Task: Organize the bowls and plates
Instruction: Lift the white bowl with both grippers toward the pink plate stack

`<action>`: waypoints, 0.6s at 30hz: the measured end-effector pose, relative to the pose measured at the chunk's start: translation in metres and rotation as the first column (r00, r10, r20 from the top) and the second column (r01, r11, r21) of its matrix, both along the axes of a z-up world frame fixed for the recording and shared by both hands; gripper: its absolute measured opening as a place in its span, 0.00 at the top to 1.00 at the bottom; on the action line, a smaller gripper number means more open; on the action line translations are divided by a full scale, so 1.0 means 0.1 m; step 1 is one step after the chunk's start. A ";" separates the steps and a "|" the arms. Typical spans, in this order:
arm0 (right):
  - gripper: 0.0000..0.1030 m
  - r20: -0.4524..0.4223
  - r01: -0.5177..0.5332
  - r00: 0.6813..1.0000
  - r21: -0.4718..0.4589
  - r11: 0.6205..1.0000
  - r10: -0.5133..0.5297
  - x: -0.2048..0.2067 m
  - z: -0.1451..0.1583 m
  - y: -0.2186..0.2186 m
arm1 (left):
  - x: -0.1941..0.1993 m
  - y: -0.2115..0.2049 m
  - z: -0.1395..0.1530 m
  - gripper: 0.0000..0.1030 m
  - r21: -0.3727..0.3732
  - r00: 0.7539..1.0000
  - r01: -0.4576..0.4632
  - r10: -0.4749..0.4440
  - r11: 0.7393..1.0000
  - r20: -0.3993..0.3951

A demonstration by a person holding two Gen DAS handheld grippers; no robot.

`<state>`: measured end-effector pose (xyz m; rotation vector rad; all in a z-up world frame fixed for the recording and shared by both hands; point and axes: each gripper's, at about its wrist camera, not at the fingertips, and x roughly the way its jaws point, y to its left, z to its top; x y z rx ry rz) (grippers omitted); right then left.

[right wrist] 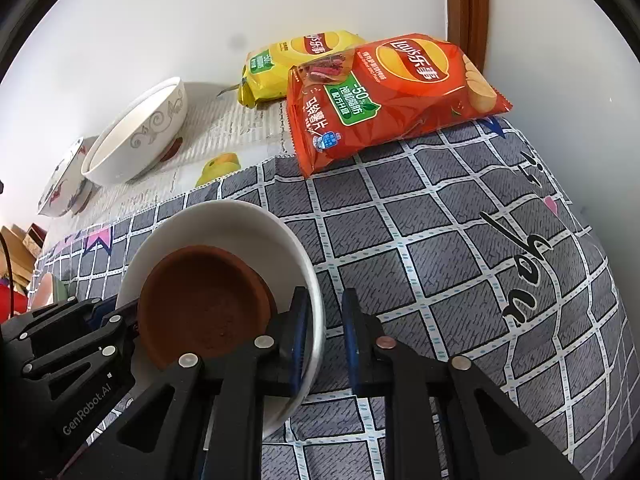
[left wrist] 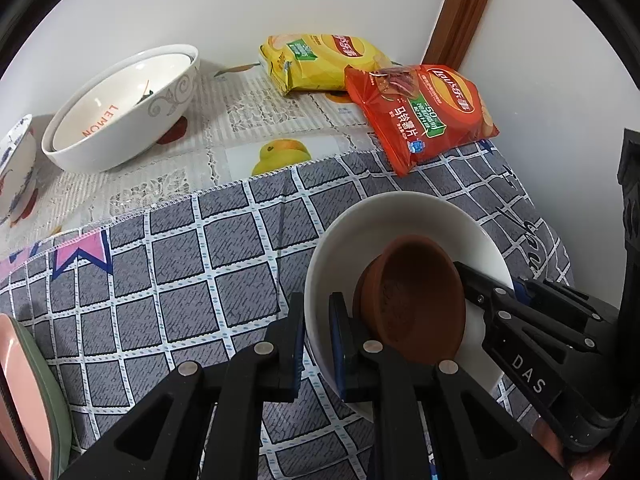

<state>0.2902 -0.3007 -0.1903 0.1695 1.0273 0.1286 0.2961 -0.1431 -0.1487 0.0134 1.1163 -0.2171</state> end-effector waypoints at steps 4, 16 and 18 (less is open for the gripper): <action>0.89 -0.007 -0.007 1.000 -0.006 1.000 0.006 0.02 0.00 0.02 | 0.01 0.00 -0.01 0.88 -0.002 1.000 0.000 0.000 1.000 -0.006; 0.92 -0.014 0.018 1.000 0.011 1.000 -0.018 0.02 0.00 0.03 | -0.01 0.02 -0.01 0.89 -0.024 1.000 -0.021 0.021 1.000 0.004; 0.92 -0.007 0.023 1.000 0.017 1.000 -0.023 0.00 0.01 0.02 | -0.01 0.02 -0.01 0.89 -0.021 1.000 -0.016 0.016 1.000 0.008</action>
